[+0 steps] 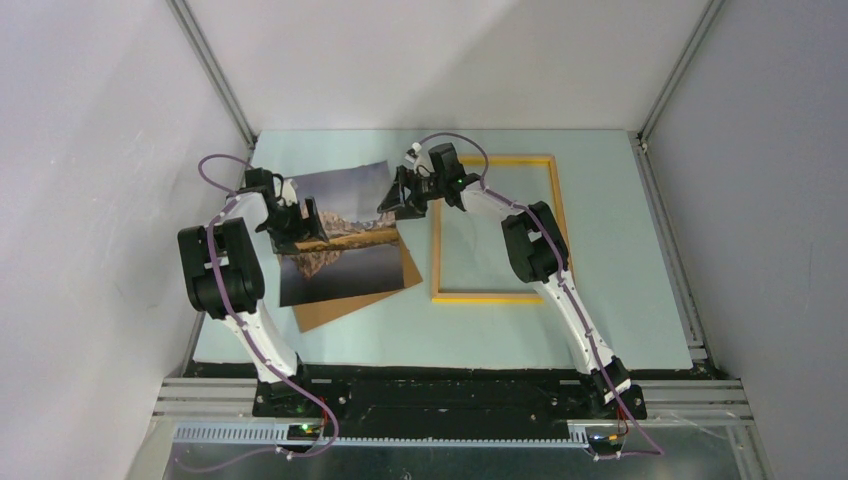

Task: Put the photo into the frame
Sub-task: Turn over the photo at the center of the board.

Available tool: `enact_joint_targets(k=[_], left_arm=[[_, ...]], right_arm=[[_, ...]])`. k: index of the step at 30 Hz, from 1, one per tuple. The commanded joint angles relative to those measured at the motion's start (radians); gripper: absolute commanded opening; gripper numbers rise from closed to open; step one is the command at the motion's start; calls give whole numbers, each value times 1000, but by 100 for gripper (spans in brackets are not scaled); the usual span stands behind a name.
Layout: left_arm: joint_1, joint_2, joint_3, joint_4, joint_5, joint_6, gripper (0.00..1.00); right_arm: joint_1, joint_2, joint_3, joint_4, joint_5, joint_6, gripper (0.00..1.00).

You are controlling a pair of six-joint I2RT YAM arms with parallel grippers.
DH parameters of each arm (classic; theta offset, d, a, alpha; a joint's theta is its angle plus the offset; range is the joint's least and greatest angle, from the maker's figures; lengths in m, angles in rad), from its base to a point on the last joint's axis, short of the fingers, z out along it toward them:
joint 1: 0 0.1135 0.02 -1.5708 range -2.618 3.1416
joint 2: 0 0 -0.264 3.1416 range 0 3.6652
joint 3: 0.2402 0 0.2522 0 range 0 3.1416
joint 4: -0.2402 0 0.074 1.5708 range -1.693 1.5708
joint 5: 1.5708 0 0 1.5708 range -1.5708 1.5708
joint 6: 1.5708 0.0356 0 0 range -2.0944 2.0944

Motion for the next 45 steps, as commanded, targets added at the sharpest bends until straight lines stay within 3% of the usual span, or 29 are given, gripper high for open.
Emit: enact_joint_targets(k=[1,9,25,30,40,45], left_arm=[[-13,23,-34,-6,23,-2,90],[-16,20,-34,-6,25,-2,90],[-18,17,-38,-6,33,-2,90],[-18,18,-37,-5,38,-3,90],[-18,14,-38,-7,57,-3,90],[-18,10,-40,-6,67,-5,90]], right_arm=[[1,-79,-5,60,-29,20,81],[4,-80,-10,79,-43,33,80],[35,-55,-18,72,-46,36,67],[48,-44,-13,32,-27,18,54],[75,-22,-2,-15,2,-13,49],[79,-20,-1,-26,5,-19,37]])
